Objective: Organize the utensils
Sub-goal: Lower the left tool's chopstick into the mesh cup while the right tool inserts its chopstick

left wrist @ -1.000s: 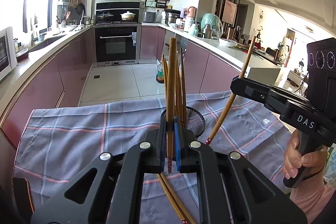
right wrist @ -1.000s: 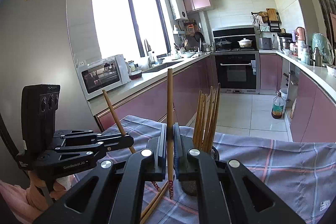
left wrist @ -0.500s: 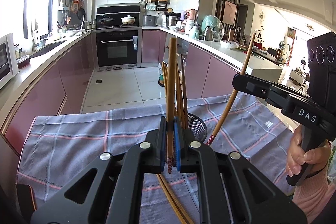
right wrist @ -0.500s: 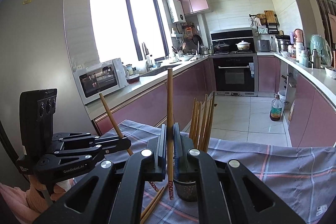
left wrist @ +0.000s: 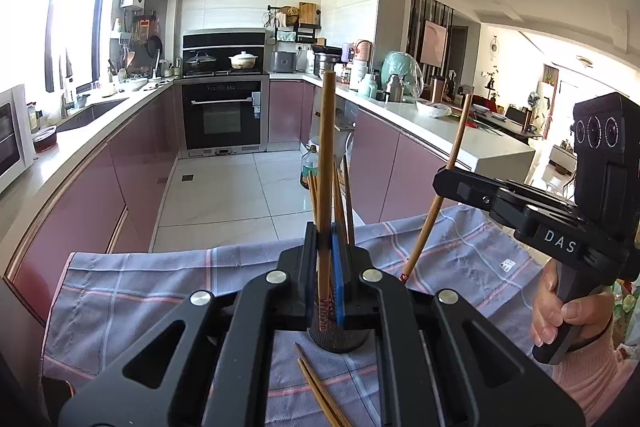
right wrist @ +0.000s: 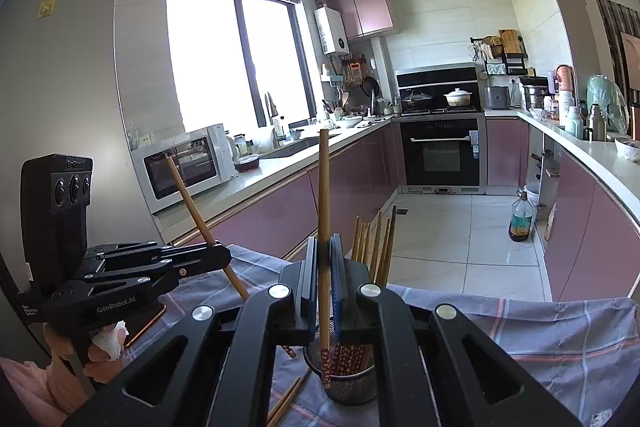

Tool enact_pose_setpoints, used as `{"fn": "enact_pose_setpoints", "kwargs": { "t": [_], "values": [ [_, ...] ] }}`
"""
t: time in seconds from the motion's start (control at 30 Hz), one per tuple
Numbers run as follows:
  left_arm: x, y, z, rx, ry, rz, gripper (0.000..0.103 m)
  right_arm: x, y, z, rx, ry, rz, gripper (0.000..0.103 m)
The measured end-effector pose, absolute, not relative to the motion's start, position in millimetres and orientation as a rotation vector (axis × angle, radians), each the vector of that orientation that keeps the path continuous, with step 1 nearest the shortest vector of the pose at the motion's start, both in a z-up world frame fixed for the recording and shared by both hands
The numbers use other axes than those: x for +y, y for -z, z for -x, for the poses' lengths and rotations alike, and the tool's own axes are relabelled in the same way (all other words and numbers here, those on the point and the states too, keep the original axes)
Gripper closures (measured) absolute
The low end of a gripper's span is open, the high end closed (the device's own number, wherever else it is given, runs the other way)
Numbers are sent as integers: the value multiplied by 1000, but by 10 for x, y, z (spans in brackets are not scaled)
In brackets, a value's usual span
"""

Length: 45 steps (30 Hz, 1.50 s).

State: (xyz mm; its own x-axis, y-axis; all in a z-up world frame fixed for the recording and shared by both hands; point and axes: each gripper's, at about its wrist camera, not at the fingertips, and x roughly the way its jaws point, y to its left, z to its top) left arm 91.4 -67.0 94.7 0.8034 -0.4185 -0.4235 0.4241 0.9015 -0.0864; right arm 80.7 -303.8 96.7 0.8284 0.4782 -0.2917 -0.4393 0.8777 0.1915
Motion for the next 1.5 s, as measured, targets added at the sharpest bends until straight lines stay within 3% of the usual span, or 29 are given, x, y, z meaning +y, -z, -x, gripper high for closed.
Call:
{"fn": "enact_pose_setpoints", "kwargs": {
  "t": [0.47, 1.5],
  "values": [
    [-837, -1109, -1046, 436, 471, -13, 95, -3045, -981, -1035, 340, -462, -129, 98],
    [-1049, -364, -1628, 683, 489, -74, 95, -2927, -417, -1500, 582, -440, -85, 98]
  ]
}}
